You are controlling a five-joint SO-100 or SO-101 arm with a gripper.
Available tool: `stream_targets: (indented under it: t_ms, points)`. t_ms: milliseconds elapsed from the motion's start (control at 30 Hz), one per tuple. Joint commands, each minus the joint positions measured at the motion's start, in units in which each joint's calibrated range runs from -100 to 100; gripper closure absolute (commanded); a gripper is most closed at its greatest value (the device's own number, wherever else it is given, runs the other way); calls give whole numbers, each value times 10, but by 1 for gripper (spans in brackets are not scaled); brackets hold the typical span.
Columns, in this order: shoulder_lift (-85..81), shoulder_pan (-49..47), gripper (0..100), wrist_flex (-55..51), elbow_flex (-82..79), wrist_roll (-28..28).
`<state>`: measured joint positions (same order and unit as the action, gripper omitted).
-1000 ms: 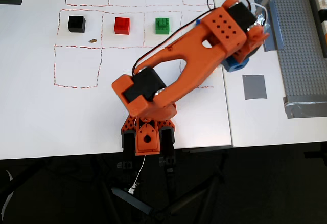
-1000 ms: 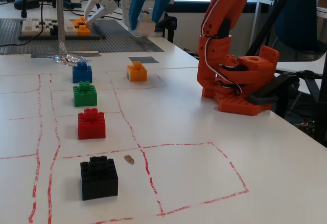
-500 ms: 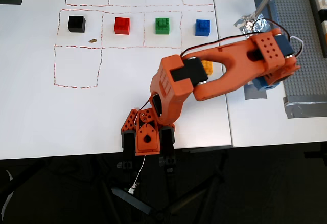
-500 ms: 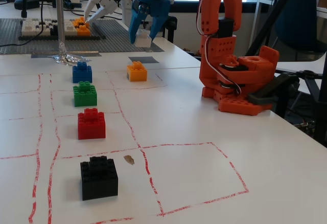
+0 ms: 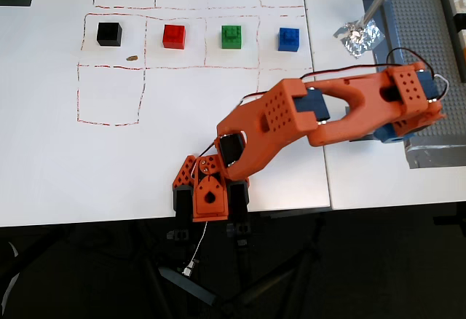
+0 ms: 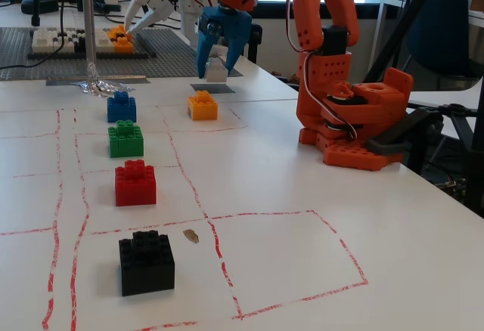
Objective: Grab the block and put it in the grey marker
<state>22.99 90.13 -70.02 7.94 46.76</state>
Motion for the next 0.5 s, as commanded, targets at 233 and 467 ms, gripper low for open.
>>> stream_targets:
  t_ms: [233, 467]
  points:
    - [-30, -1, 97, -53, 58, -3]
    - [-24, -5, 82, -48, 46, -11]
